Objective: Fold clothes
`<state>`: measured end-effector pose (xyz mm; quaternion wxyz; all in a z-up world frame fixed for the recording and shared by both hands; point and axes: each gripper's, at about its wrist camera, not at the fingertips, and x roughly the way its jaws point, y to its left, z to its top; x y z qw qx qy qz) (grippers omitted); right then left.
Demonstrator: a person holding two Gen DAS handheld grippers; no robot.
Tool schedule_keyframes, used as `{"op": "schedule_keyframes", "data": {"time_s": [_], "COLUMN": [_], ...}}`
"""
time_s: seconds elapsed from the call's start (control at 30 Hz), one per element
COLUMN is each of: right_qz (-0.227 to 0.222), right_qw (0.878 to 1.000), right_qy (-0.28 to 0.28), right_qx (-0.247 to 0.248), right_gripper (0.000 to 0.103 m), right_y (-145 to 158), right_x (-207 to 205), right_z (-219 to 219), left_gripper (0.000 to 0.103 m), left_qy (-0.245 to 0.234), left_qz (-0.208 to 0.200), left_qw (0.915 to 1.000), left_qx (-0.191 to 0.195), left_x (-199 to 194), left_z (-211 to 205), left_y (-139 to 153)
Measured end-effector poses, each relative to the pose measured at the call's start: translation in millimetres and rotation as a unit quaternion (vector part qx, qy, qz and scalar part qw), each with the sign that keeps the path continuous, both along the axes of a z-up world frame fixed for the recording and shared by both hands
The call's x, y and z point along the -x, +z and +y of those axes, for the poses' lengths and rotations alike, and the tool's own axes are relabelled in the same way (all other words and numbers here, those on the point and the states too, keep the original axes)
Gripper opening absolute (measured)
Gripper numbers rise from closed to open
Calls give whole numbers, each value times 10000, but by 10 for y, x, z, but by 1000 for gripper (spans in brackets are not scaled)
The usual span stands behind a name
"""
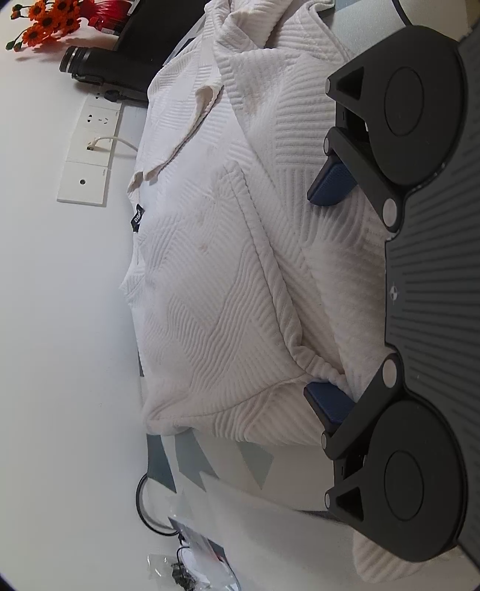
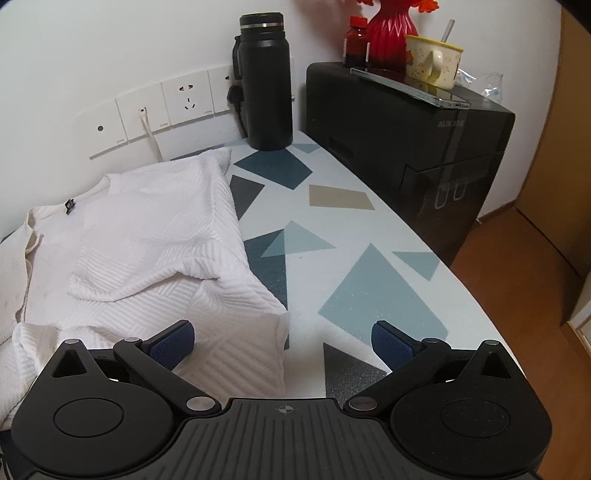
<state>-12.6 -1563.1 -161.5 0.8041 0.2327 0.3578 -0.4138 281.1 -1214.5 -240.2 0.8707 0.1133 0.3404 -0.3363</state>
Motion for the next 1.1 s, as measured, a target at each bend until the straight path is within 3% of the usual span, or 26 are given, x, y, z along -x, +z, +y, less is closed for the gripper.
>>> {"op": "schedule_keyframes", "data": {"time_s": [0.57,1.1], "right_qz": [-21,36], "right_qw": [9997,9994], "right_qy": [-79,-66], "right_qx": [-235,-334], "right_gripper": [102,102], "right_y": [-107,-155], "right_x": [-29,-105], "right_z": [-143,-180], "left_gripper": [103,103], "left_qy": [888,375], "left_qz": [112,49], "left_qw": [9956,9992], "left_qx": [-263,-85], "left_x": [-15,-107], "left_z": [-239,-148], "left_y": [7,-26]}}
